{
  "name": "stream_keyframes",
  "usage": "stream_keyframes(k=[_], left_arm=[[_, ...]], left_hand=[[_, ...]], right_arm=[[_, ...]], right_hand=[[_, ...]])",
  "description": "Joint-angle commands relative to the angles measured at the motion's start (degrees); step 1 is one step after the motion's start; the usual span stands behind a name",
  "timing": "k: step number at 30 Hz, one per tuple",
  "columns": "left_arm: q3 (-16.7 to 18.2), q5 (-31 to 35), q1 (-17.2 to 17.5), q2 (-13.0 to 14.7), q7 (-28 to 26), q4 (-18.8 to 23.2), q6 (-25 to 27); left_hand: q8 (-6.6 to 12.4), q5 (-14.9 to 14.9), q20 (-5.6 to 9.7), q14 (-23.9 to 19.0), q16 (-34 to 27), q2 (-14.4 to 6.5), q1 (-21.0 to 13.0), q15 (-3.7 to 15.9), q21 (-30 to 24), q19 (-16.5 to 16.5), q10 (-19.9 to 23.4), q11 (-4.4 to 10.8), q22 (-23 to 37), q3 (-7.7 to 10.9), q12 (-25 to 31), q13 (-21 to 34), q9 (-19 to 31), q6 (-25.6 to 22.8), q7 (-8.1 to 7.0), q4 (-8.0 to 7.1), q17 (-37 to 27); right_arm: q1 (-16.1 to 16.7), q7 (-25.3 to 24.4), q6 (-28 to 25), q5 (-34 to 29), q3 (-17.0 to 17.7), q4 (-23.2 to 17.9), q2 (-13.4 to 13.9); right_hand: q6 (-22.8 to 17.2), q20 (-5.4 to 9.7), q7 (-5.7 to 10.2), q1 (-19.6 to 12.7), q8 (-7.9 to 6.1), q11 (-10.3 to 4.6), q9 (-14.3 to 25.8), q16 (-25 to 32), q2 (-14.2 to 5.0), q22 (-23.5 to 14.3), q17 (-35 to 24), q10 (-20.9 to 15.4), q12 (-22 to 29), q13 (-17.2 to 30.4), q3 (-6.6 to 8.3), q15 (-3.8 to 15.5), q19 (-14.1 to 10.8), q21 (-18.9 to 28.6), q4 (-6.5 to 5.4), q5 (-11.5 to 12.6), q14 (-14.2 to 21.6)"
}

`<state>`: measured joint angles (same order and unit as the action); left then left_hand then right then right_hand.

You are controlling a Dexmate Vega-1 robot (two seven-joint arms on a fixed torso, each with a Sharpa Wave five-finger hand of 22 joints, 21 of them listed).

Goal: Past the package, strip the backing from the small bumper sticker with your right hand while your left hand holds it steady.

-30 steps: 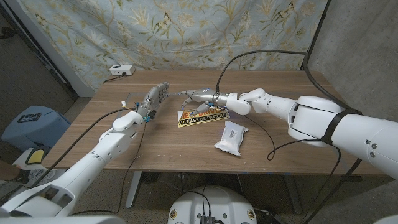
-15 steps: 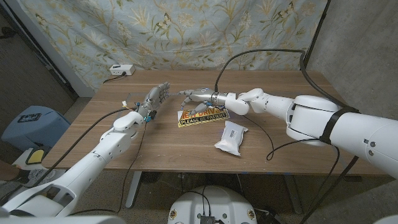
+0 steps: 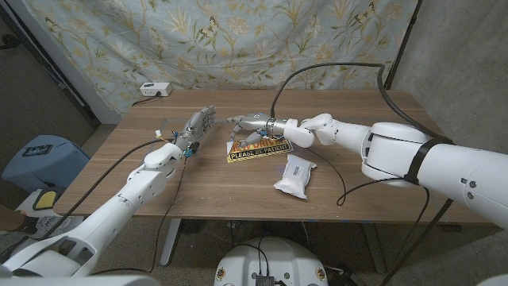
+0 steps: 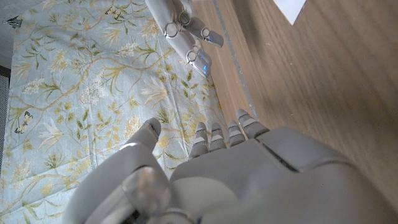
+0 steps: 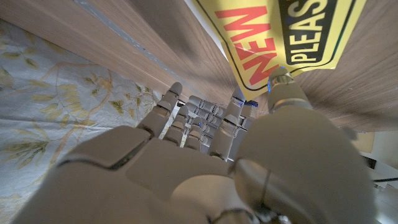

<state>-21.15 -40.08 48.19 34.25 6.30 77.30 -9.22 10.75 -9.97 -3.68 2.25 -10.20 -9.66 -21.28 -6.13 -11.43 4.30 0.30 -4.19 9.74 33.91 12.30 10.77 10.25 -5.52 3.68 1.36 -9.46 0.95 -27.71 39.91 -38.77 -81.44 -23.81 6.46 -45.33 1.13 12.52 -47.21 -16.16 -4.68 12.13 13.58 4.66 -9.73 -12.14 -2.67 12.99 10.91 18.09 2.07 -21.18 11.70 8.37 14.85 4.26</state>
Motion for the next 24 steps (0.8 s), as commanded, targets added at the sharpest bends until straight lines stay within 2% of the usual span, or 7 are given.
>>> stream_keyframes(k=[1, 9, 19, 24], left_arm=[[0.2, 0.0, 0.5, 0.1, -0.4, 0.4, 0.3], [-0.5, 0.4, -0.4, -0.4, 0.1, -0.3, 0.4], [-1.5, 0.9, -1.5, -1.4, 0.4, -1.2, 0.7], [-1.7, 0.9, -1.8, -1.7, 0.7, -1.5, 0.7]], left_hand=[[-0.01, -0.2, -0.14, -0.3, 0.1, -0.2, 0.4, -0.2, 0.2, 0.6, 0.4, -0.17, 0.3, 0.04, -0.2, 0.3, 0.3, -0.4, 0.21, 0.38, -0.2], [0.02, -0.2, -0.15, -0.3, 0.1, -0.2, 0.4, -0.22, 0.2, 0.6, 0.5, -0.11, 0.3, 0.03, -0.2, 0.3, 0.3, -0.5, 0.27, 0.37, -0.2], [0.01, -0.2, -0.17, -0.4, 0.0, -0.2, 0.5, -0.24, 0.2, 0.6, 0.5, -0.17, 0.3, 0.08, -0.2, 0.3, 0.3, -0.5, 0.27, 0.38, -0.2], [0.0, -0.2, -0.15, -0.4, 0.0, -0.2, 0.5, -0.22, 0.2, 0.7, 0.5, -0.23, 0.3, 0.11, -0.2, 0.3, 0.3, -0.5, 0.27, 0.38, -0.2]], right_arm=[[-0.1, 0.1, -2.7, 2.4, -1.4, 1.8, -1.4], [-0.2, -0.8, -3.2, 3.3, -2.2, 2.0, -1.2], [-0.1, -2.7, -2.5, 3.7, -2.7, 1.8, -0.2], [0.0, -3.0, -2.2, 3.9, -2.5, 1.8, 0.0]], right_hand=[[-1.7, 0.24, 0.06, -1.2, -0.76, -0.49, 0.2, 0.4, 0.03, -0.2, -0.1, -1.5, 0.4, 0.1, -0.13, 1.53, -1.3, 0.5, 0.39, 0.6, 1.4], [-6.2, 0.79, -0.01, -1.7, -2.26, -1.83, 0.2, 0.8, 0.24, -0.2, -0.1, -4.4, 0.8, 0.1, -0.14, 2.36, -2.8, 0.6, 0.42, 1.3, 3.3], [-11.3, 1.19, -0.1, -2.7, -3.84, -2.65, 0.0, 1.4, 0.11, -0.2, -0.2, -7.6, 1.1, 0.1, -0.35, 3.64, -4.5, 0.7, 0.44, 1.9, 5.5], [-12.1, 1.28, -0.01, -2.8, -4.1, -2.77, -0.1, 1.4, 0.22, -0.2, -0.2, -8.2, 1.1, 0.1, -0.37, 3.88, -4.9, 0.7, 0.46, 2.0, 6.0]])
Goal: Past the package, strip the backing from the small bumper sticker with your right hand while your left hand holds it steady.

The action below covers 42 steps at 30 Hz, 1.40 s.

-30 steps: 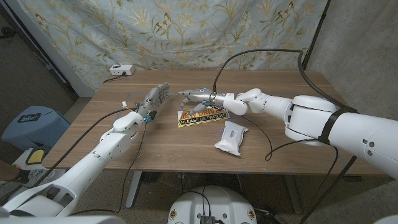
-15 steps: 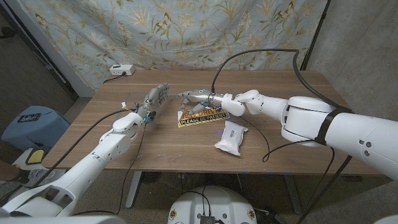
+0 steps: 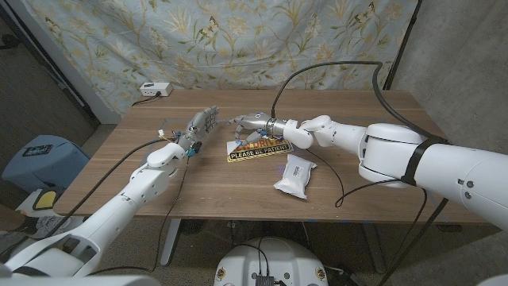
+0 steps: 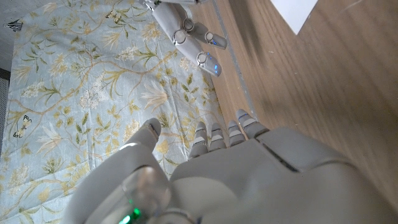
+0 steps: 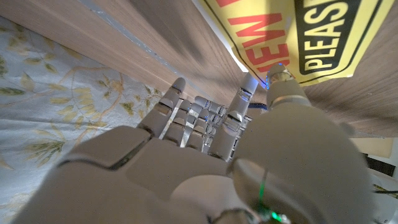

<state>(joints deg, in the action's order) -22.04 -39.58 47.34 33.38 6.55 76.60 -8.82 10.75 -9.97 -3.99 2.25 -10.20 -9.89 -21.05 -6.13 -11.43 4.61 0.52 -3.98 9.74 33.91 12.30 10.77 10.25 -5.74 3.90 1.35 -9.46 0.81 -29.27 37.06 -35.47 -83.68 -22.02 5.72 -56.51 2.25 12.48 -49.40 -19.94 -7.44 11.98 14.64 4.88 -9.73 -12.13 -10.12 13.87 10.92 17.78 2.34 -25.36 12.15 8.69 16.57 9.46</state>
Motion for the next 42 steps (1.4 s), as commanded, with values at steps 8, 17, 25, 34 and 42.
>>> stream_keyframes(k=[8, 17, 25, 34, 42], left_arm=[[-1.3, 0.6, -1.8, -1.3, 1.0, -1.6, 0.4], [-1.5, 0.5, -2.2, -1.4, 1.8, -2.2, 0.4], [-1.7, 1.0, -2.7, -1.1, 2.3, -1.8, 0.4], [-1.2, 0.6, -2.4, -1.1, 1.9, -0.6, -0.1], [-0.8, 0.1, -1.2, -0.7, 1.3, 0.3, 0.2]], left_hand=[[0.0, -0.2, 0.11, -0.4, 0.0, 0.0, 0.3, -0.23, 0.2, 0.3, 0.2, -0.42, 0.3, 0.18, -0.2, 0.3, 0.3, -0.3, 0.04, 0.37, -0.2], [-0.02, -0.2, 0.07, -0.5, 0.0, 0.0, 0.2, -0.23, 0.2, 0.4, 0.3, -0.51, 0.3, 0.23, -0.2, 0.3, 0.3, -0.3, -0.01, 0.43, -0.2], [0.03, -0.2, 0.0, -0.5, 0.0, -0.1, 0.2, -0.36, 0.2, 0.4, 0.3, -0.51, 0.3, 0.27, -0.2, 0.3, 0.3, -0.4, -0.02, 0.49, -0.2], [0.1, -0.4, -0.18, -0.6, 0.0, -0.2, -0.3, -0.52, 0.2, 0.4, 0.4, -0.73, 0.2, 0.59, -0.2, 0.3, 0.2, -0.7, -0.01, 0.97, -0.2], [0.07, -0.5, -0.2, -0.6, 0.0, -0.1, -0.6, -0.53, 0.2, 0.5, 0.4, -0.79, 0.2, 0.78, -0.3, 0.3, 0.2, -0.7, -0.02, 1.35, -0.2]], right_arm=[[0.5, -2.2, 1.2, 1.0, 0.4, -0.3, 1.1], [0.6, -2.3, 1.7, 0.7, 0.8, -0.8, 1.5], [1.0, -2.6, 2.2, 0.4, 1.7, -1.8, 2.2], [1.4, -3.5, 2.6, -0.3, 2.8, -3.0, 2.9], [2.2, -3.4, 2.5, -0.3, 3.8, -3.1, 2.8]], right_hand=[[-2.7, 0.7, 0.11, -1.3, -0.76, -0.52, 0.0, 0.6, -0.12, -0.2, -0.2, -2.6, 0.4, 0.0, -0.09, 4.0, -1.9, 0.4, 0.17, 0.7, 1.9], [-3.1, 0.78, 0.16, -1.4, -0.82, -0.69, -0.1, 0.6, -0.01, -0.2, -0.2, -3.0, 0.4, 0.0, -0.17, 4.04, -2.1, 0.4, 0.16, 0.8, 2.2], [-3.1, 0.76, 0.18, -1.5, -0.75, -0.66, -0.1, 0.6, -0.04, -0.2, -0.2, -3.2, 0.3, 0.0, -0.19, 4.0, -2.1, 0.3, 0.1, 0.9, 2.2], [-5.6, 0.99, -0.28, -2.5, -1.49, -1.08, -0.2, 0.6, -0.39, -0.2, -0.2, -4.7, 0.3, 0.0, -0.18, 4.47, -2.6, 0.2, 0.22, 1.2, 2.9], [-8.2, 1.34, -0.82, -3.3, -2.28, -1.24, -0.3, 0.9, -0.63, -0.2, -0.1, -6.7, 0.5, 0.0, -0.37, 4.89, -3.4, 0.2, 0.18, 1.4, 4.0]])
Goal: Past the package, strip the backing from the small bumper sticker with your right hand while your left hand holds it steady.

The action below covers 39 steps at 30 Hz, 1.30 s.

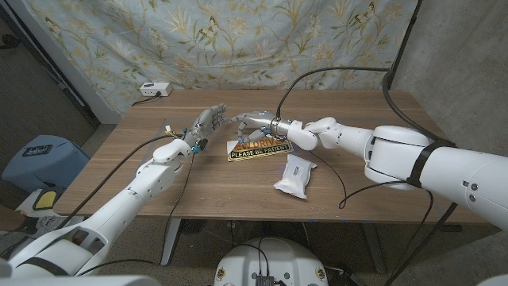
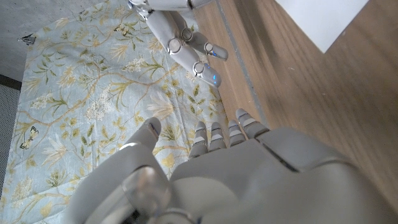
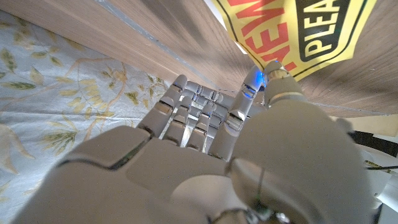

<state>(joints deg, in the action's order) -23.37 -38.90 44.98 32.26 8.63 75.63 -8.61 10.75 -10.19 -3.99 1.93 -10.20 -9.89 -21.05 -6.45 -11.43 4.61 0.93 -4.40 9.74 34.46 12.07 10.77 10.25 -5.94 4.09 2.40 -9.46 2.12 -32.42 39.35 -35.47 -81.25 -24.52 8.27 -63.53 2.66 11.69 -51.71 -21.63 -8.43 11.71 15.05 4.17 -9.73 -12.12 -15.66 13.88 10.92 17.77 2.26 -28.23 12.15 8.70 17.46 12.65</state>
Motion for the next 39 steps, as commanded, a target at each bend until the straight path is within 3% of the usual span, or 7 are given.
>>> stream_keyframes(k=[1, 18, 39], left_arm=[[0.6, -0.7, 1.2, 0.4, -0.7, 1.2, -0.1], [0.3, -0.6, 1.0, 0.4, -0.5, 1.1, 0.2], [-0.3, -0.5, 0.1, -0.7, -0.1, 0.4, 0.0]], left_hand=[[0.07, -0.3, -0.2, -0.3, 0.0, -0.1, -0.7, -0.21, 0.2, 0.5, 0.0, -0.33, 0.2, 0.23, 0.0, 0.3, 0.2, -0.5, -0.22, 0.33, -0.2], [0.0, -0.4, -0.23, -0.3, 0.0, -0.1, -1.2, -0.3, 0.2, 0.5, 0.1, -0.5, 0.2, 0.41, 0.0, 0.3, 0.2, -0.5, -0.2, 0.88, -0.1], [-0.08, -0.4, -0.24, -0.3, 0.0, -0.1, -1.5, -0.3, 0.2, 0.5, 0.1, -0.72, 0.2, 0.44, 0.0, 0.3, 0.2, -0.4, -0.23, 1.33, -0.2]], right_arm=[[1.0, -0.3, 0.2, -0.3, 1.4, -0.6, 0.2], [1.9, -0.6, 0.5, 0.1, 2.8, -1.5, 0.6], [3.6, 1.1, -0.5, -1.0, 7.2, -9.9, 5.9]], right_hand=[[-1.9, 1.02, -0.15, -1.1, -0.77, -0.5, -0.1, 0.5, -0.01, -0.2, -0.1, -1.7, 0.6, -0.1, -0.41, 5.02, -0.7, 0.2, 0.15, 0.6, 0.9], [-5.5, 1.69, -0.78, -2.1, -1.64, -1.17, -0.4, 1.2, -0.17, -0.3, -0.2, -4.6, 0.7, -0.2, -0.86, 5.9, -2.0, 0.3, 0.08, 0.8, 3.1], [-6.8, 1.92, -1.21, -3.4, -1.69, -1.27, -0.7, 1.0, -0.81, -0.3, -0.3, -4.5, 0.0, -0.2, -0.78, 6.04, -1.6, -0.1, 0.2, 0.9, 2.8]])
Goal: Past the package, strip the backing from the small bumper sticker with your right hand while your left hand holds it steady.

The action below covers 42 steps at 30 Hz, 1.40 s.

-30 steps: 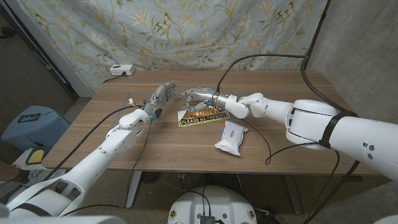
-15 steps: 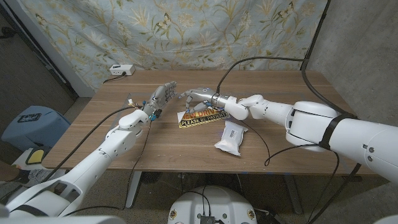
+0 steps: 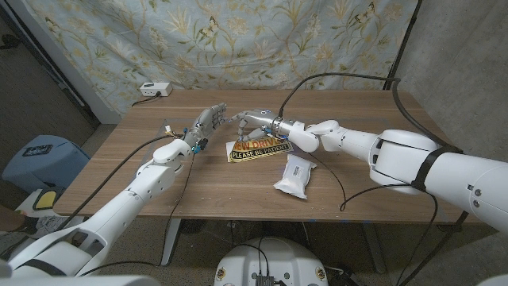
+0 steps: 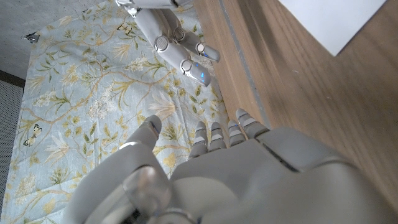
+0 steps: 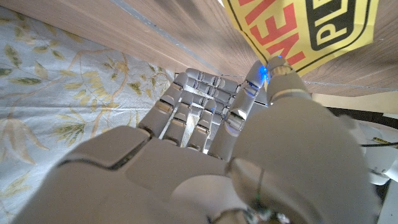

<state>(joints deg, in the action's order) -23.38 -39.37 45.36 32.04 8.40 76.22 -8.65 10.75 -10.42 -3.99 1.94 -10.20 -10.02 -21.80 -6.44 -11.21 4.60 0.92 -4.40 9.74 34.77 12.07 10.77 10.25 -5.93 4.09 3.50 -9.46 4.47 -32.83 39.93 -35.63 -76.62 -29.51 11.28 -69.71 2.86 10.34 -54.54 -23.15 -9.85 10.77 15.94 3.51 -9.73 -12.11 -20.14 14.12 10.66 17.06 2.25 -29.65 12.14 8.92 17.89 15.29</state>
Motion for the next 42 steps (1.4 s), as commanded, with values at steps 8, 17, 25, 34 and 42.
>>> stream_keyframes(k=[8, 17, 25, 34, 42], left_arm=[[-0.3, -0.1, -0.1, -0.5, 0.0, 0.2, 0.0], [-0.3, -0.3, -0.2, -0.6, 0.6, 0.0, -0.2], [-0.4, -0.5, -0.2, -0.7, 0.9, -0.1, -0.1], [-0.5, -0.4, -0.2, -0.7, 0.7, 0.3, 0.3], [-0.7, -0.5, -0.5, -0.8, 1.1, 0.2, 0.4]], left_hand=[[-0.09, -0.2, -0.25, -0.3, 0.0, 0.0, -0.8, -0.32, 0.0, 0.5, 0.1, -0.75, 0.2, 0.09, 0.0, 0.3, 0.2, -0.3, -0.14, 0.33, -0.2], [-0.1, -0.2, -0.3, -0.3, 0.0, 0.0, -0.9, -0.41, 0.0, 0.5, 0.1, -0.76, 0.2, 0.02, 0.0, 0.3, 0.2, -0.3, -0.17, 0.42, -0.2], [-0.08, -0.1, -0.38, -0.4, 0.0, 0.0, -1.0, -0.54, 0.0, 0.4, 0.1, -1.02, 0.2, -0.05, 0.0, 0.3, 0.2, -0.3, -0.21, 0.48, -0.2], [-0.07, -0.1, -0.41, -0.4, 0.0, 0.0, -1.0, -0.58, 0.0, 0.4, 0.1, -1.15, 0.3, -0.13, 0.0, 0.3, 0.2, -0.4, -0.24, 0.52, -0.2], [-0.04, -0.1, -0.45, -0.4, 0.0, 0.0, -1.0, -0.6, 0.0, 0.4, 0.1, -1.18, 0.3, -0.2, 0.0, 0.3, 0.2, -0.5, -0.26, 0.55, -0.2]], right_arm=[[2.6, 3.7, -2.3, -1.0, 5.2, -9.1, 5.1], [3.7, 5.3, -3.1, -1.3, 7.3, -11.6, 6.5], [4.5, 6.6, -3.8, -1.1, 8.9, -12.4, 6.9], [5.4, 7.6, -4.2, -1.5, 10.4, -15.5, 9.0], [6.9, 8.7, -5.4, -1.4, 12.4, -18.8, 10.9]], right_hand=[[-0.7, 1.7, -0.05, -0.8, -0.07, 0.2, 0.2, 0.1, -0.26, -0.3, -0.4, 0.0, -0.5, 0.0, -0.17, 6.1, 0.0, -0.3, -0.08, 0.5, 0.2], [-0.7, 1.68, -0.07, -0.9, 0.09, 0.32, 0.2, 0.0, -0.41, -0.3, -0.5, -0.1, -0.8, 0.0, -0.31, 6.02, 0.1, -0.4, -0.19, 0.6, 0.0], [-0.6, 1.62, 0.01, -0.9, 0.27, 0.44, 0.2, 0.1, -0.49, -0.3, -0.5, -0.2, -1.0, 0.0, -0.48, 5.95, 0.1, -0.4, -0.35, 0.6, 0.0], [-0.5, 1.63, 0.19, -0.9, 0.4, 0.41, 0.2, 0.1, -0.54, -0.3, -0.6, -0.4, -1.1, 0.0, -0.65, 5.93, 0.2, -0.5, -0.43, 0.6, 0.0], [-0.5, 1.59, 0.27, -0.9, 0.5, 0.37, 0.2, 0.1, -0.57, -0.3, -0.6, -0.5, -1.2, 0.0, -0.78, 5.88, 0.1, -0.5, -0.5, 0.6, 0.1]])
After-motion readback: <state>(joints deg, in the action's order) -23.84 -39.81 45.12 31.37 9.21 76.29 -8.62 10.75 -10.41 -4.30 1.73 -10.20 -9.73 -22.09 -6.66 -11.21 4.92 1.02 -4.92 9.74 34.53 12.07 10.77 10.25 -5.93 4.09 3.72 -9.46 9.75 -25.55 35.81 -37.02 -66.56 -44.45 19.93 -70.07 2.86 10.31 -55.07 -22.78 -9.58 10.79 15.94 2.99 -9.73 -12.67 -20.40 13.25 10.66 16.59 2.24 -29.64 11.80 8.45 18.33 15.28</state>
